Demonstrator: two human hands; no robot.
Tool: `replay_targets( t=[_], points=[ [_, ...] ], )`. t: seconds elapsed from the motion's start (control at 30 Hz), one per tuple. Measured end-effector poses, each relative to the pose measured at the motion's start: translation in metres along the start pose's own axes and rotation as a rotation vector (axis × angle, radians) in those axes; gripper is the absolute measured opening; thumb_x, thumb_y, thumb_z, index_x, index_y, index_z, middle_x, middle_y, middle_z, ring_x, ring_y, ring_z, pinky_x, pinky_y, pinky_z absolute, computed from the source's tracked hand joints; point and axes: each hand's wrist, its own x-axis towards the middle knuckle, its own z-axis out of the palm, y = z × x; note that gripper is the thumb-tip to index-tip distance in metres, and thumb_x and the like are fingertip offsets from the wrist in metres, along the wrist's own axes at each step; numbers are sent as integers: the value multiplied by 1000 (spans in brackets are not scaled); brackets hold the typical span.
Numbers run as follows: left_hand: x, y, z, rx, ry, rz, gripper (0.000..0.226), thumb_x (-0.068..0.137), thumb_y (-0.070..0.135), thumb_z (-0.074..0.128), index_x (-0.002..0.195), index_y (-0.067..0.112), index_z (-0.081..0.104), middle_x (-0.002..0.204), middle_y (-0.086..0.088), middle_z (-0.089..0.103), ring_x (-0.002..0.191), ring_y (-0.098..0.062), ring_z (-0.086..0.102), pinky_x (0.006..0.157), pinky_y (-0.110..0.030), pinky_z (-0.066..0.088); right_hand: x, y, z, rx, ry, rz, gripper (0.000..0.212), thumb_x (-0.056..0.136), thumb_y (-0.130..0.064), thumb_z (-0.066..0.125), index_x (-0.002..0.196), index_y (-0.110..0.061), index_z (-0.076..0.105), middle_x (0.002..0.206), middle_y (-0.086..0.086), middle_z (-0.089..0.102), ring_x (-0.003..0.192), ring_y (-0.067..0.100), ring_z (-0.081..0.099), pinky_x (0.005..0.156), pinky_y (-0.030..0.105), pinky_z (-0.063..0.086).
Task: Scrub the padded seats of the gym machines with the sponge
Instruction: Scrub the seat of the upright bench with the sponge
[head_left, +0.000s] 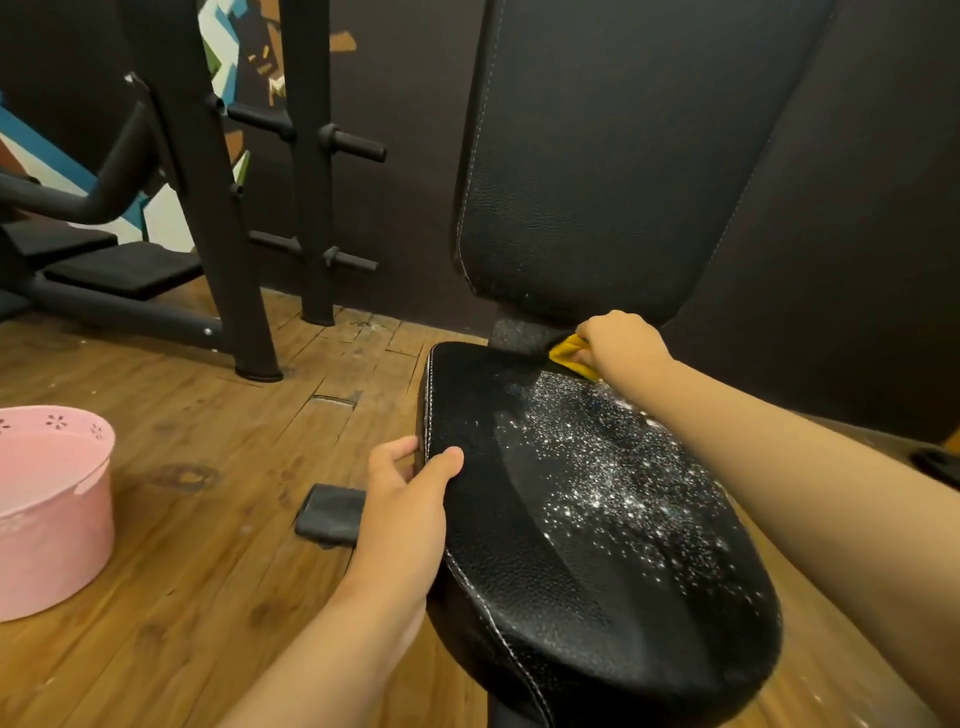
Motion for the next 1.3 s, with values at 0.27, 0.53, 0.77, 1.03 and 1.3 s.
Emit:
replay_targets(
  t=[0.27, 0.53, 0.77, 1.03, 1.3],
  points=[
    [1, -3, -1, -4, -10, 6, 35, 94, 23, 60, 125, 25, 46, 114, -8, 63, 99, -27, 66, 82, -40, 55, -12, 32, -3, 26, -63, 131, 29, 92, -29, 60, 116, -13, 64, 103, 10, 63, 91, 31, 60, 77, 40, 52],
    [3, -4, -2, -14, 1, 17, 37, 94, 21, 60, 128, 23, 46, 116, -7, 63, 96, -22, 65, 67, -29, 50, 2, -42, -12, 358, 63, -179, 34, 93, -32, 60, 125, -23, 60, 119, 5, 65, 109, 27, 59, 92, 40, 48],
    [1, -3, -2, 2, 15, 31, 39, 93, 20, 60, 130, 20, 47, 111, -3, 63, 90, -16, 65, 61, -23, 47, -7, 23, 1, 177, -9, -137, 33, 93, -30, 60, 124, -18, 61, 115, 9, 65, 104, 31, 60, 89, 43, 50],
    [0, -5, 0, 3, 35, 27, 40, 93, 23, 61, 131, 21, 48, 113, -5, 64, 87, -19, 66, 61, -28, 47, -20, 86, 22, 172, -72, -65, 28, 93, -24, 60, 120, -18, 63, 109, 6, 68, 97, 25, 61, 87, 41, 50],
    [3, -6, 1, -6, 46, 24, 38, 93, 23, 60, 130, 22, 49, 108, -4, 62, 81, -15, 63, 57, -25, 45, -5, 80, 36, 236, -30, -5, 28, 94, -14, 53, 120, -19, 63, 106, 6, 66, 93, 26, 59, 80, 37, 48]
  ],
)
